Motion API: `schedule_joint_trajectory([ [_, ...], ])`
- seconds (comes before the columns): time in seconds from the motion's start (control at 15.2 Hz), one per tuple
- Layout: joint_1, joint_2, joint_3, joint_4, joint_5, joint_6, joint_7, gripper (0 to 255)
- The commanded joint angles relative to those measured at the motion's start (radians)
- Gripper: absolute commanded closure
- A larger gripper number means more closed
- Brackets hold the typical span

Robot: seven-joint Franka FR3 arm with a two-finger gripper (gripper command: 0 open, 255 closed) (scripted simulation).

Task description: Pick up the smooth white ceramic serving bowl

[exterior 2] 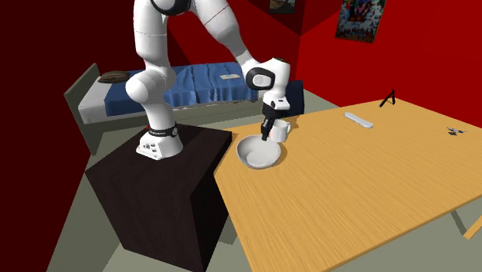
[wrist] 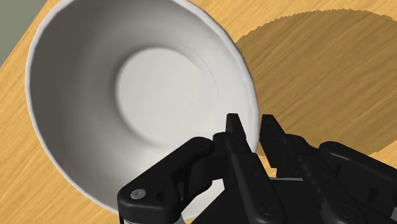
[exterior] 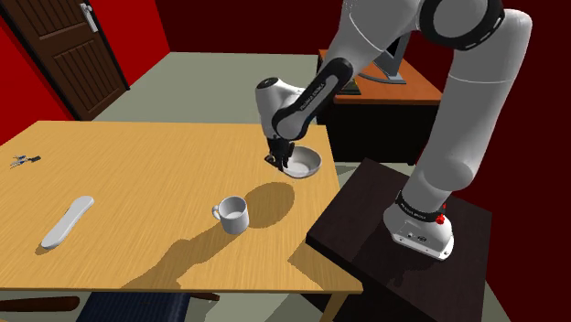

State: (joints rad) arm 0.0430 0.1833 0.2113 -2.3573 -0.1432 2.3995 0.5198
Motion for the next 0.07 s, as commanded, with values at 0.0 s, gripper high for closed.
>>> schedule_joint_trajectory([
  [0.0, -0.001, -0.008, 0.001, -0.002, 0.003, -0.006, -0.004, 255],
])
